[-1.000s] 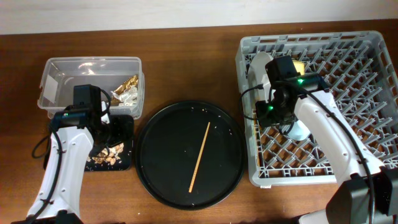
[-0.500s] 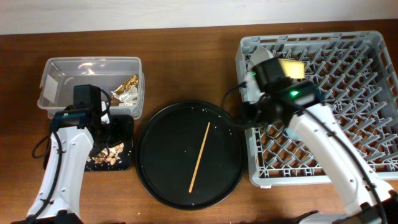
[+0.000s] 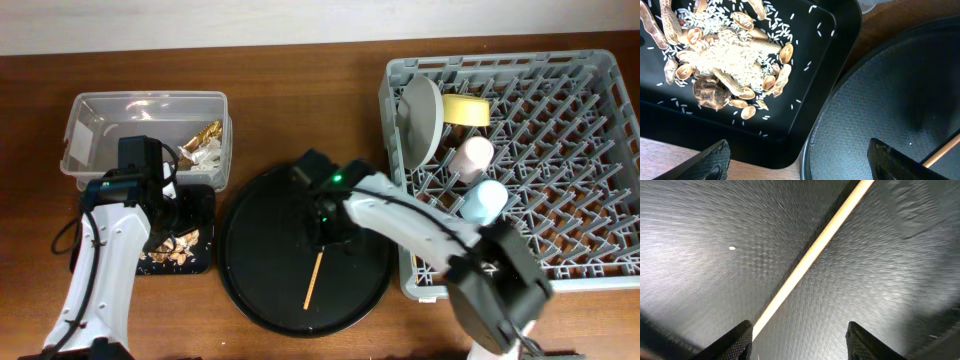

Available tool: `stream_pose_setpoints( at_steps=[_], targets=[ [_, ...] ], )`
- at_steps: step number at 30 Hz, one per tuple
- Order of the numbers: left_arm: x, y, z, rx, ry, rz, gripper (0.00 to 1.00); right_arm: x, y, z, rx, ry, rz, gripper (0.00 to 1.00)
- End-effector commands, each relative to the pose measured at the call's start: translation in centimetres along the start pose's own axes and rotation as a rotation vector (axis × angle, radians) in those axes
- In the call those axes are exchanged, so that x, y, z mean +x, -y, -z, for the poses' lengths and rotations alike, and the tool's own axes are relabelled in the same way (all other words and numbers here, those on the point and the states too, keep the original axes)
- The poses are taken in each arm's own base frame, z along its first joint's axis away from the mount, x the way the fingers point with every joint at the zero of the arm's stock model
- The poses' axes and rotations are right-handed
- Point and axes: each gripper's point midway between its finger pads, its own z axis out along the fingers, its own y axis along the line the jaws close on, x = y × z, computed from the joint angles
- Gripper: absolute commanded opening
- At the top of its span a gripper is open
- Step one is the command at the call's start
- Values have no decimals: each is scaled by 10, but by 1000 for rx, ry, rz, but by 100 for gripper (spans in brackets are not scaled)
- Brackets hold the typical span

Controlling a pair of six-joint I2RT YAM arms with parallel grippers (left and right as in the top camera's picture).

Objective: Sort waste into correct bins and load items into the dishwasher rack
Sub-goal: 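Grasp the second wooden chopstick on the black tray with the right gripper, then carry the second chopstick into the dish rack and release it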

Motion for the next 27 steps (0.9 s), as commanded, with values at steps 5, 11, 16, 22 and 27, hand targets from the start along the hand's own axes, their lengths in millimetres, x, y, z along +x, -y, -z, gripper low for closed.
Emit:
stream_pose_setpoints(
  at_steps=[5,11,16,22,27],
  targets=[
    [-2,0,6,10,20,9,87,8,-10,-41,48,-67,-59,50],
    [-2,0,6,10,20,9,87,11,-11,-47,60,-80,-92,11],
    [-1,0,6,9,17,9,87,6,-7,-38,48,-65,-108,4],
    [-1,0,6,9,17,9,87,-32,17,73,-17,200,-80,4],
    [-1,0,6,9,17,9,87,-35,73,158,13,395,-53,4]
  ],
)
